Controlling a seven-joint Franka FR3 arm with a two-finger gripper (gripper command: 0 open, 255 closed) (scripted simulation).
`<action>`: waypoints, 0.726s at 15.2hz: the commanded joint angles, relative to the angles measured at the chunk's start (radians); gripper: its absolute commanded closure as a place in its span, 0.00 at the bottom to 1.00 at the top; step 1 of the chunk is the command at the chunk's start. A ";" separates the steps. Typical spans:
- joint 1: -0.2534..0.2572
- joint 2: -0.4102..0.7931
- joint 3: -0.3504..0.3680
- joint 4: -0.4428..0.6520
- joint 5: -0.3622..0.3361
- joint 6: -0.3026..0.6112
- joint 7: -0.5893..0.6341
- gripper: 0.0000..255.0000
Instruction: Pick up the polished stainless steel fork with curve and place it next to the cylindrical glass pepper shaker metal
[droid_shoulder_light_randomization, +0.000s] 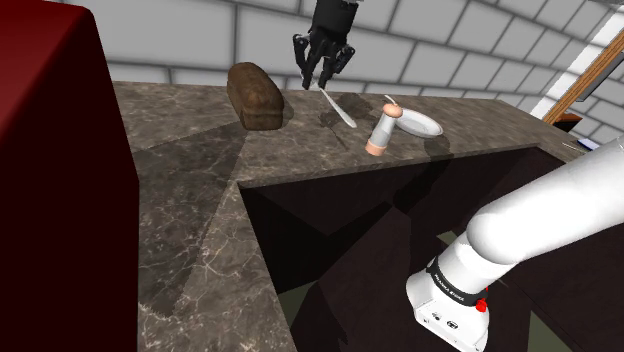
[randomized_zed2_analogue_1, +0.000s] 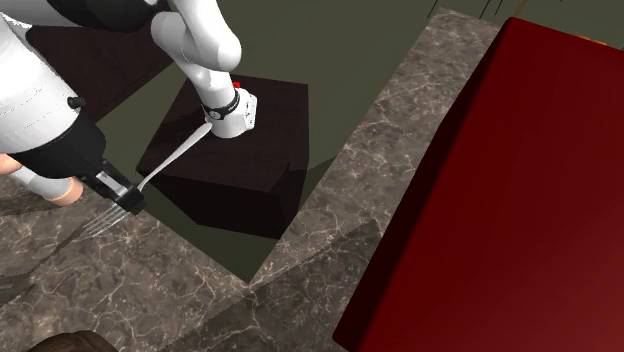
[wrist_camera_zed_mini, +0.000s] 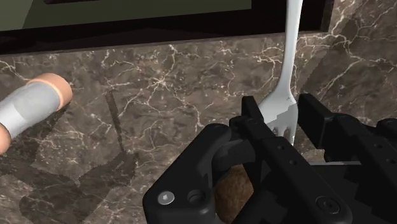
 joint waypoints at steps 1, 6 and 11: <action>-0.017 -0.015 -0.038 -0.018 0.001 0.002 -0.057 1.00; -0.060 -0.015 -0.120 -0.030 -0.013 0.005 -0.179 1.00; -0.106 0.011 -0.196 -0.013 -0.034 0.008 -0.294 1.00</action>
